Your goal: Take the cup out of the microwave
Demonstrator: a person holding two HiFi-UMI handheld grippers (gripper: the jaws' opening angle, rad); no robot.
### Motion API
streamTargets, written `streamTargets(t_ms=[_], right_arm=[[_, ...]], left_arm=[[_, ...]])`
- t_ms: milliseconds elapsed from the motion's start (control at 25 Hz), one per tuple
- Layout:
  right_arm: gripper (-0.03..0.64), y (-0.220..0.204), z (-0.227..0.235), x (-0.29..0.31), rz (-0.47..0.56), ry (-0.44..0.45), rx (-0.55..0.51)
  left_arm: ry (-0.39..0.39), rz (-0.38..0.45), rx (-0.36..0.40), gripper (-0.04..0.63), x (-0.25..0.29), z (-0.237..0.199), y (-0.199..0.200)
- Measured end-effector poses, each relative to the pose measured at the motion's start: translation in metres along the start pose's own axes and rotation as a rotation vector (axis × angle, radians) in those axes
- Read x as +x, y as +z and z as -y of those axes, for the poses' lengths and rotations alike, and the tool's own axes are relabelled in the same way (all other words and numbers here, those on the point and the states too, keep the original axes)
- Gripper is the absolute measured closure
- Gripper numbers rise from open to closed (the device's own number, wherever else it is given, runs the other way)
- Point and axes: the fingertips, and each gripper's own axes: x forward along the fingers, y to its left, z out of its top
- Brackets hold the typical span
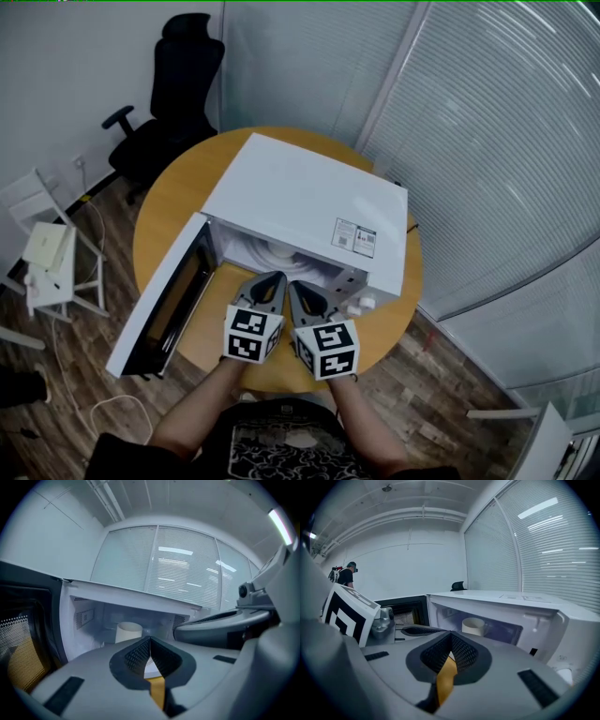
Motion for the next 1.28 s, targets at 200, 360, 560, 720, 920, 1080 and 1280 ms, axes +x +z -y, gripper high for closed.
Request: streamTargets(t_ms=[200,360,560,720,920,1080,1280], right_arm=[[0.601,-0.002,0.013,0.015,-0.020,0.011,0.001],[0.601,-0.003,0.019,0.026,-0.037,0.033,-0.012],[0.601,-0.007,0.026,0.036,-0.054,0.052,-0.021],[0.601,-0.010,0.031,0.044,-0.067,0.064,-0.026],[0.600,-0.011,0.032,0.053,-0.078,0.075,-0.028],[0.601,-0.011,0.031,0.059,-0.082,0.086,-0.033],[0.601,-0.012,0.031,0.064,-0.085,0.091,-0.033]], left_arm=[[0.016,0.010,-0.012,0.584,0.021,-0.013,-0.002],[0.029,0.023,-0.004,0.584,0.036,-0.022,-0.002],[0.031,0.008,-0.003,0.583,0.054,-0.031,-0.009],[0.021,-0.001,0.005,0.520,0.066,-0.037,-0.014],[0.020,-0.004,0.024,0.483,0.076,-0.044,-0.016],[0.008,-0.006,0.043,0.430,0.083,-0.047,-0.018],[0.000,-0.014,0.066,0.338,0.091,-0.053,-0.019]])
